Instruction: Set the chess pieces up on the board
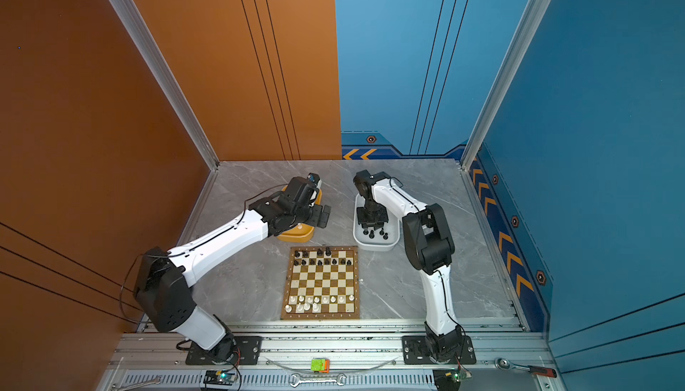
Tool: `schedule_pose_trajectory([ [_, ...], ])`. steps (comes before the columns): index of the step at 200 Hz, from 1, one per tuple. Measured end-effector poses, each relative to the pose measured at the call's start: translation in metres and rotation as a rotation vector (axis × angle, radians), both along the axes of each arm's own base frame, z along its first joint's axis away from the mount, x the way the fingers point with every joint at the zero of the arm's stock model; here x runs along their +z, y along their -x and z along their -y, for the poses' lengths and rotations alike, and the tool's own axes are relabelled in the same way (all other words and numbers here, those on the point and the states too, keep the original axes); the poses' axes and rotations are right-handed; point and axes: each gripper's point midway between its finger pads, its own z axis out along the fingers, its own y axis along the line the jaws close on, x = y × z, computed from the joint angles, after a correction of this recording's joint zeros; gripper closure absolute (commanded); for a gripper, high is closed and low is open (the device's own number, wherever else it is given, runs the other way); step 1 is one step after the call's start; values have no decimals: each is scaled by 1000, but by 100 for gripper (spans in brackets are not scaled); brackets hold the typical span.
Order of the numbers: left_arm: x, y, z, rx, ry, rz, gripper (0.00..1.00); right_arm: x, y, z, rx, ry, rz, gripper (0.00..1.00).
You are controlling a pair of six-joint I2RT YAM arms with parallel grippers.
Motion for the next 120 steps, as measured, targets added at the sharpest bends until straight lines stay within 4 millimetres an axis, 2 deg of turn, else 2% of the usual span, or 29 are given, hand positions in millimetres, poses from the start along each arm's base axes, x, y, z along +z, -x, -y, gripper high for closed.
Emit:
schedule_pose_trajectory([
  [29,-2,16,-26,49,10,-8,2,43,-9,-38,70,-47,110,66],
  [44,0,26,-44,87,18,-2,2,65,-8,-62,115,-80,160,66],
  [60,0,37,-61,124,24,6,2,79,-3,-84,159,-109,193,67],
  [89,-8,59,-92,196,44,6,2,87,15,-112,228,-125,192,70],
  [120,-23,78,-131,315,84,-7,2,76,38,-138,300,-117,161,71],
])
